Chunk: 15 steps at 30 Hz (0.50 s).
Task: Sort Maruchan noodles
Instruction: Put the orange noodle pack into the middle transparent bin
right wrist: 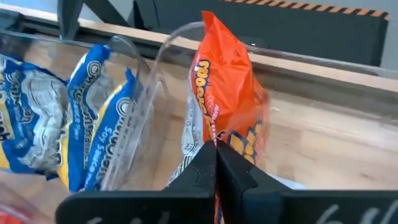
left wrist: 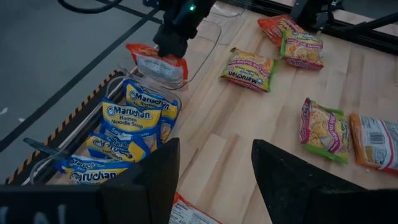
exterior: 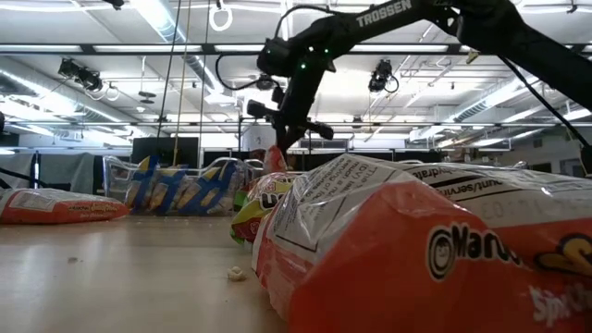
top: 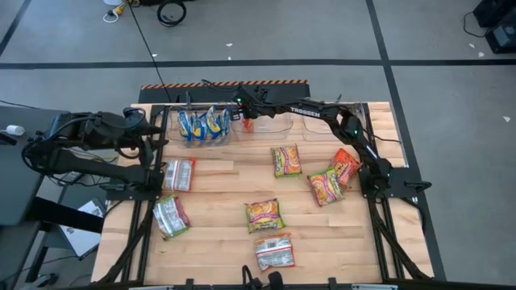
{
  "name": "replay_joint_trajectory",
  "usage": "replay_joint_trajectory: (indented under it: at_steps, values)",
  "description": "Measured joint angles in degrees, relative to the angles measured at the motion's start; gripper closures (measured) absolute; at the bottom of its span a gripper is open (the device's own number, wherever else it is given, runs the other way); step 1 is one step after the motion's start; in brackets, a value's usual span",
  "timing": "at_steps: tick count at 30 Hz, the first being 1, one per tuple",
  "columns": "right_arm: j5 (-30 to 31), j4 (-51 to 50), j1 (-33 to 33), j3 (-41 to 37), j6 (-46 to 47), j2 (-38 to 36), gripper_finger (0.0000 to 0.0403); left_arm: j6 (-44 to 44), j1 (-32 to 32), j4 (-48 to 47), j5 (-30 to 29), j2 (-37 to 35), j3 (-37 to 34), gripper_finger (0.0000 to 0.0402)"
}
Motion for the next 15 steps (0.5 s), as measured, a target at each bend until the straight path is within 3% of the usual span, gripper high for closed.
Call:
replay_joint_trajectory:
  at_steps: [5,15]
  values:
    - [-0.5,1.5,-0.4,-0.7,-0.2,0.3,0.0366,-2.2,0.0,0.0,0.1,0.0,0.0,0.0198]
    - [-3.6,2.4,-0.9,-2.2,-0.9,0.3,0.0270,-4.5,0.0,0.0,6.1,1.1,0.0,0.0198]
